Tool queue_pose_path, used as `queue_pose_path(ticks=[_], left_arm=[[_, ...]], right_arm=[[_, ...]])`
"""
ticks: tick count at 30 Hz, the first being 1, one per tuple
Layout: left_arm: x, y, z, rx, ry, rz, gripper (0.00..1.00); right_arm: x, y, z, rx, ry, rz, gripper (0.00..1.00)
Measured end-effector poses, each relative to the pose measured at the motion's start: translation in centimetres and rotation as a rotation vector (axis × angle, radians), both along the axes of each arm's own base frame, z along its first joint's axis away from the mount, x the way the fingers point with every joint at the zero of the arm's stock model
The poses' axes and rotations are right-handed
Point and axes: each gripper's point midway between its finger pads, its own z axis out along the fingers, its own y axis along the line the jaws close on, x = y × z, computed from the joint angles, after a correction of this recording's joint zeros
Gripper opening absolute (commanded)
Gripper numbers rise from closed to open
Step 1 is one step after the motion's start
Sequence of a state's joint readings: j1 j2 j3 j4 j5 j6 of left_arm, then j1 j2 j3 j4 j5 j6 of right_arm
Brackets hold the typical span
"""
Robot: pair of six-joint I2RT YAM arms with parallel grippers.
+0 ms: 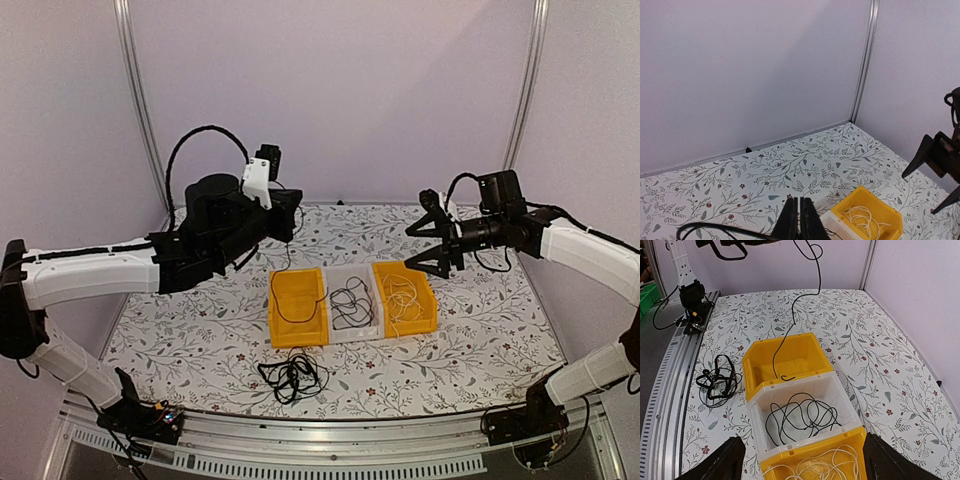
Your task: Untangle the cables
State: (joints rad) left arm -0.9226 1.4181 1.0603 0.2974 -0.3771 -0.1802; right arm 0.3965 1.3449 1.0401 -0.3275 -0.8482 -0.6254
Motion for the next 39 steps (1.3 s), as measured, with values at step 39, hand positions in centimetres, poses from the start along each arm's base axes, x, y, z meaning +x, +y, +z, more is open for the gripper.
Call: queue_pose_path(ticks=[39], left_arm=[[-5.2,1.1,-23.6,0.402,0.807,-0.035,0.00]], right_arm=[[-0.4,0.1,-0.1,0.004,-0.012,0.029,0.84]])
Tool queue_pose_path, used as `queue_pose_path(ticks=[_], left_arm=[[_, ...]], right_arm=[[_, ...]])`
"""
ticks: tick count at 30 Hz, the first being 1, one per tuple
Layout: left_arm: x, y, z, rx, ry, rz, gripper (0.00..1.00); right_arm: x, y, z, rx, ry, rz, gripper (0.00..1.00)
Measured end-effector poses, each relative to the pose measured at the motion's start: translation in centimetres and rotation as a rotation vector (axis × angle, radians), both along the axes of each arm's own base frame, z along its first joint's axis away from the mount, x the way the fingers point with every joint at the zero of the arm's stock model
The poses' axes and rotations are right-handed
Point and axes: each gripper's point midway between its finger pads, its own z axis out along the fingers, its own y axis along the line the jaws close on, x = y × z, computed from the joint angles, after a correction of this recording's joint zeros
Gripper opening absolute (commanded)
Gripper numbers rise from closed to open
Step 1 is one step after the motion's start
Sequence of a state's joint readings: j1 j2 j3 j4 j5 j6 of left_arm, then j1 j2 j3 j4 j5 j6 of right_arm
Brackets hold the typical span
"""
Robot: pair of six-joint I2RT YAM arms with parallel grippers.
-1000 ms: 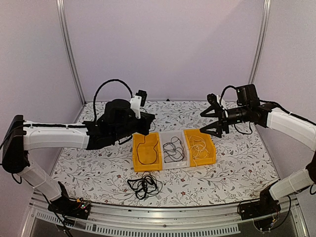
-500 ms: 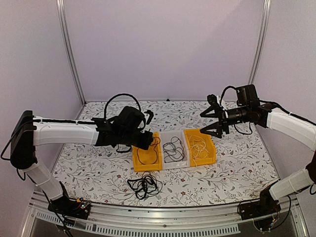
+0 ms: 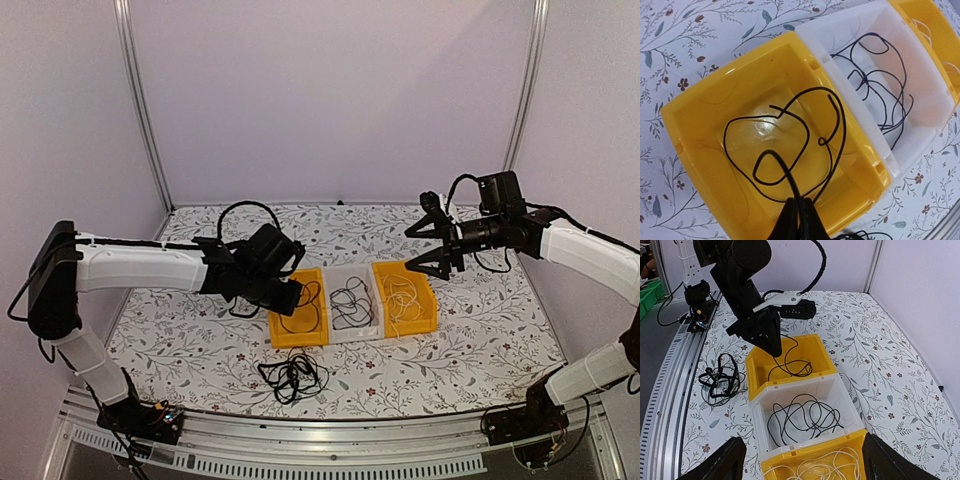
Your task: Untangle the cables
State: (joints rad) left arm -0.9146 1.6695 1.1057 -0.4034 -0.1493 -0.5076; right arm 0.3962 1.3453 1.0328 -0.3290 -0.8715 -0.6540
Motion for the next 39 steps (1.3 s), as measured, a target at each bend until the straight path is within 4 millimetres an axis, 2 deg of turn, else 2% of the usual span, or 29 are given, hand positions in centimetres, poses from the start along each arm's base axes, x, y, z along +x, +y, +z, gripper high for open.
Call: queue_pose_path(ticks=[5,8,12,16,18,24,27,32,39], left_arm=[[0.1,2.4,0.2,0.083,-0.016,0.047,0.00],[0.4,2.8,0.1,0.104,-0.016,0.050,0.00],[1.3,1.3,0.3,0.102,-0.019,0.024,0.00],[2.1,-0.3,-0.7,0.106,-0.005,-0.011,0.00],[2.1,-0.7,-2.0,0.123,0.017,-0.028,0.00],[1.6,-0.9,-2.8,0.123,0.051,-0.048,0.00],[1.3,-1.0,-2.6,0.115,0.060,-0.055,0.12],[0.8,-0.6,-0.5,0.092,0.052,-0.057,0.27],[0.3,0.8,4.8,0.040,-0.019,-0.039,0.33]], right_arm=[[-0.1,0.0,0.0,0.000,0.001,0.004,0.84],[-0.1,0.0,0.0,0.000,0.000,0.005,0.84],[-0.1,0.0,0.0,0.000,-0.001,0.008,0.84],[-0.1,0.0,0.0,-0.001,-0.005,0.010,0.84],[-0.1,0.0,0.0,-0.001,-0.005,0.010,0.84],[-0.1,0.0,0.0,-0.002,-0.008,0.011,0.84],[-0.2,0.0,-0.1,-0.002,-0.008,0.012,0.84],[-0.2,0.0,-0.1,-0.003,-0.009,0.013,0.84],[-0.2,0.0,-0.1,-0.003,-0.010,0.013,0.84]])
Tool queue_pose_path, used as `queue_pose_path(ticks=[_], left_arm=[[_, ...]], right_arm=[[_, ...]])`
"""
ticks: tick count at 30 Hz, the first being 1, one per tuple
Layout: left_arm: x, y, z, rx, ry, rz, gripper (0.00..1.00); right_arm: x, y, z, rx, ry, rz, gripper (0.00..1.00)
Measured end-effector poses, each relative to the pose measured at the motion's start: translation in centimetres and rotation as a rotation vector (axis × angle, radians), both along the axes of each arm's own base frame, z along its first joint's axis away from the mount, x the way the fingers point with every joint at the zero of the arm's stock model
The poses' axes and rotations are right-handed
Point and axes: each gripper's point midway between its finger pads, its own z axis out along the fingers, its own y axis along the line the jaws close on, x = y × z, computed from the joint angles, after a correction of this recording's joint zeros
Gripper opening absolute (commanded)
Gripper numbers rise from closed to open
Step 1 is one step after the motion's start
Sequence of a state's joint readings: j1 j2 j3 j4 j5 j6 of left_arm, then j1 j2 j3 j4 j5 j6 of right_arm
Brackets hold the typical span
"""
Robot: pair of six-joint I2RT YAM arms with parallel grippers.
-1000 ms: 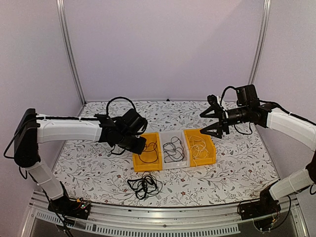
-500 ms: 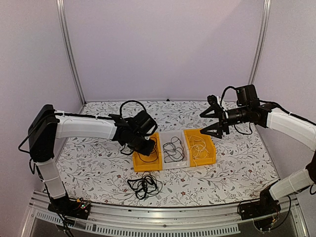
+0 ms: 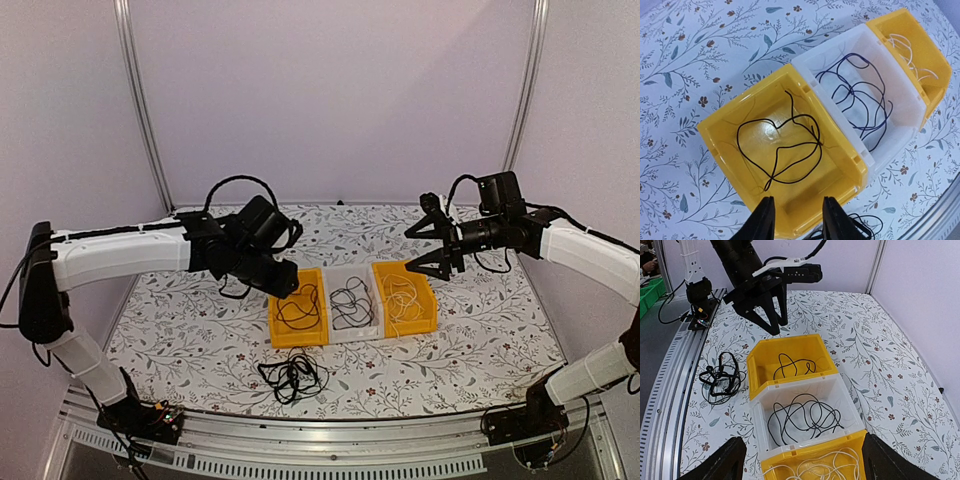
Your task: Untangle the cables
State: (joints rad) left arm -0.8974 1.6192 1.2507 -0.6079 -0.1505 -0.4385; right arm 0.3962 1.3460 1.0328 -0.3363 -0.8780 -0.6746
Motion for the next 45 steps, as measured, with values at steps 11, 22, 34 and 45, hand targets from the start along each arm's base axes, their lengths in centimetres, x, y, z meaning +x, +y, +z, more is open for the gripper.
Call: queue_pose_path(ticks=[11,22,34,45], left_arm=[[-3.1,0.0,2.5,-0.101,-0.038,-0.143,0.28],[-14.0,-4.6,-2.7,-0.019,0.044,-0.575,0.27],[-15.5,-7.5,-9.3,0.126,0.215,-0.500,0.40],[-15.6,-8.2,-11.6,0.099,0.314,-0.321,0.23]], right_arm=[[-0.1,0.0,0.1,0.004,-0.001,0.007,0.83],[-0.1,0.3,-1.0,-0.011,0.008,0.028,0.81],[0.0,0.7,-2.3,-0.031,0.047,0.034,0.81],[-0.1,0.7,-2.4,-0.034,0.046,0.036,0.81]])
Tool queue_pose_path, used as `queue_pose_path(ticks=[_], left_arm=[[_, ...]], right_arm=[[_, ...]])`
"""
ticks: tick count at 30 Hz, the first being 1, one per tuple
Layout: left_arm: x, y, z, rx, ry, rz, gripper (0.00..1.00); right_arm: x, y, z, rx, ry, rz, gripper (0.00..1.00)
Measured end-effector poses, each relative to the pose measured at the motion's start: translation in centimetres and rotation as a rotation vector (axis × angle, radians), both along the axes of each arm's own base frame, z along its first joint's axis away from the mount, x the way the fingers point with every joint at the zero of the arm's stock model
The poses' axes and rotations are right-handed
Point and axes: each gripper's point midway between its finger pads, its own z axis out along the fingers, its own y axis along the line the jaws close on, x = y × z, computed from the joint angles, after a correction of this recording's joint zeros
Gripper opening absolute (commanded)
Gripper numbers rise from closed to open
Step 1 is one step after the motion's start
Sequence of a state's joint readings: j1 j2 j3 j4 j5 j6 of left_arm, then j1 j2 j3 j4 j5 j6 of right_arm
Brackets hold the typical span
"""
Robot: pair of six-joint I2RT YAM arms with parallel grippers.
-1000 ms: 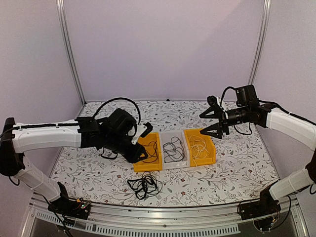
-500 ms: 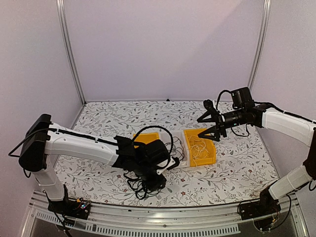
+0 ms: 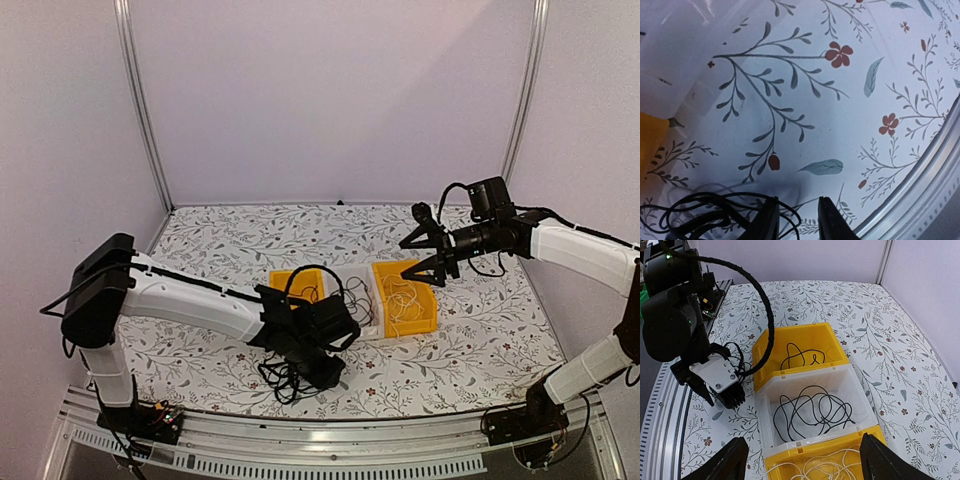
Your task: Untangle the cables
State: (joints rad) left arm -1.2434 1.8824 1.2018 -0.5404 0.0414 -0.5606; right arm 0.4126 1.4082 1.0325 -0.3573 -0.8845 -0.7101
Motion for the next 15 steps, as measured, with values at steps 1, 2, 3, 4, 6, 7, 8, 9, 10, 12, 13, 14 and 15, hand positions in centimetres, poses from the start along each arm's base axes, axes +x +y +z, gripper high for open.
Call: queue_pose_path(ticks=[1,2,3,4,6,7,8,9,10,12,13,14,15], left_arm=[[0.1,-0.3,-0.1,-0.003,0.003,0.002,0.21],[0.1,-0.5,-0.2,-0.007,0.005,0.008,0.18],[0.2,-0.7,-0.3,-0.012,0.004,0.010,0.16],[0.2,-0.9,-0.4,-0.018,0.004,0.012,0.14],[0.2,-1.1,-0.4,-0.026,0.006,0.013,0.04],[0.2,-1.2,-0.4,-0.031,0.004,0.009,0.00],[0.3,-1.3,-0.4,-0.036,0.005,0.015,0.00],[0.3,-1.4,-0.4,-0.038,0.003,0.012,0.00],[0.4,-1.4,-0.3,-0.041,0.000,0.013,0.00],[0.5,-1.4,-0.2,-0.040,-0.009,0.016,0.00],[0.6,-1.3,-0.1,-0.040,-0.015,0.019,0.00],[0.7,-1.2,0.3,-0.045,-0.025,0.021,0.00],[0.9,-1.0,0.9,-0.050,-0.040,0.023,0.00]], right_arm=[[0.0,0.0,0.0,-0.001,0.000,0.001,0.81],[0.0,0.0,0.0,-0.001,0.000,0.001,0.81],[0.0,0.0,0.0,-0.001,-0.001,0.001,0.81],[0.0,0.0,0.0,-0.001,-0.002,0.001,0.81],[0.0,0.0,0.0,-0.002,-0.003,0.002,0.81],[0.0,0.0,0.0,-0.002,-0.003,0.002,0.81],[0.0,0.0,0.0,-0.002,-0.003,0.002,0.81],[0.0,0.0,0.0,-0.001,-0.003,0.002,0.81],[0.0,0.0,0.0,-0.001,-0.002,0.002,0.81],[0.0,0.0,0.0,-0.001,-0.002,0.002,0.81],[0.0,0.0,0.0,0.000,-0.001,0.002,0.80],[0.0,0.0,0.0,0.000,0.002,0.001,0.80],[0.0,0.0,0.0,0.003,0.007,-0.003,0.80]])
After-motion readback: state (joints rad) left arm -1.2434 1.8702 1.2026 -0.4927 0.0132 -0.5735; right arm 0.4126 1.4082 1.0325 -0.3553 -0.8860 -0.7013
